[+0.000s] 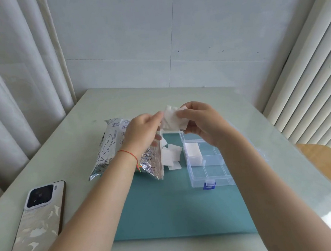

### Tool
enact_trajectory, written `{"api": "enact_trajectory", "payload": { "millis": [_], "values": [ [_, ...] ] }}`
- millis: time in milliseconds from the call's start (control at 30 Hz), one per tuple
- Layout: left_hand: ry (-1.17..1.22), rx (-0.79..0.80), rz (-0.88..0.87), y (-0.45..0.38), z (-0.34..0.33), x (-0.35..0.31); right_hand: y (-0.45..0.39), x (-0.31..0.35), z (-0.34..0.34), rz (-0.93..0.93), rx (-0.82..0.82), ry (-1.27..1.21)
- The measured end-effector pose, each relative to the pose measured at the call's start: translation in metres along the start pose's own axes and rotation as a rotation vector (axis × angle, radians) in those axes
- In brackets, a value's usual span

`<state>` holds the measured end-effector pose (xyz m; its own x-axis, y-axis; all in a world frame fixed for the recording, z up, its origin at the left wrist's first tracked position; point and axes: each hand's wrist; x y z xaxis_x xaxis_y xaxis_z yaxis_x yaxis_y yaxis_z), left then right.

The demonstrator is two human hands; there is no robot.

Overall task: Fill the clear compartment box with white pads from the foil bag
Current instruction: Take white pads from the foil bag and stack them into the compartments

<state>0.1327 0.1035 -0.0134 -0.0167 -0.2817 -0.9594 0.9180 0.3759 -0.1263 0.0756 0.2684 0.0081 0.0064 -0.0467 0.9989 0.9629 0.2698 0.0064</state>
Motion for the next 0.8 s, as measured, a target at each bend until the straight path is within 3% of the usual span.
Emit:
{"api": "enact_trajectory", "payload": {
  "millis": [67,167,267,500,633,800],
  "values": [
    [0.280,0.132,0.135,0.002,-0.007,-0.009,0.003,0.000,0.003,0.017,0.015,-0.018],
    [0.433,0.155,0.224,0.000,-0.018,-0.013,0.004,-0.004,0.008,0.008,0.042,-0.075],
    [0.477,0.128,0.235,-0.005,-0.024,-0.011,0.005,-0.008,0.015,-0.014,0.047,-0.132],
    [0.544,0.228,0.290,-0.008,-0.027,-0.006,0.000,-0.017,0.019,0.036,0.014,-0.138],
    [0.592,0.181,0.297,-0.011,-0.021,-0.003,-0.002,-0.016,0.025,0.091,-0.055,-0.062],
    [0.594,0.097,0.305,-0.013,-0.013,0.002,0.001,-0.007,0.045,0.070,-0.111,-0.232]
  ]
}}
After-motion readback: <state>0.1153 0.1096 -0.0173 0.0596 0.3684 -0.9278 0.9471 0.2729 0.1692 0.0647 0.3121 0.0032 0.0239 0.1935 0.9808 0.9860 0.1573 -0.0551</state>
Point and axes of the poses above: each hand's wrist, its own y-axis away from the middle knuckle, its own z-axis out of the back of the hand, x = y × z, and after that the axes turned 5 degrees about -x, right-handed
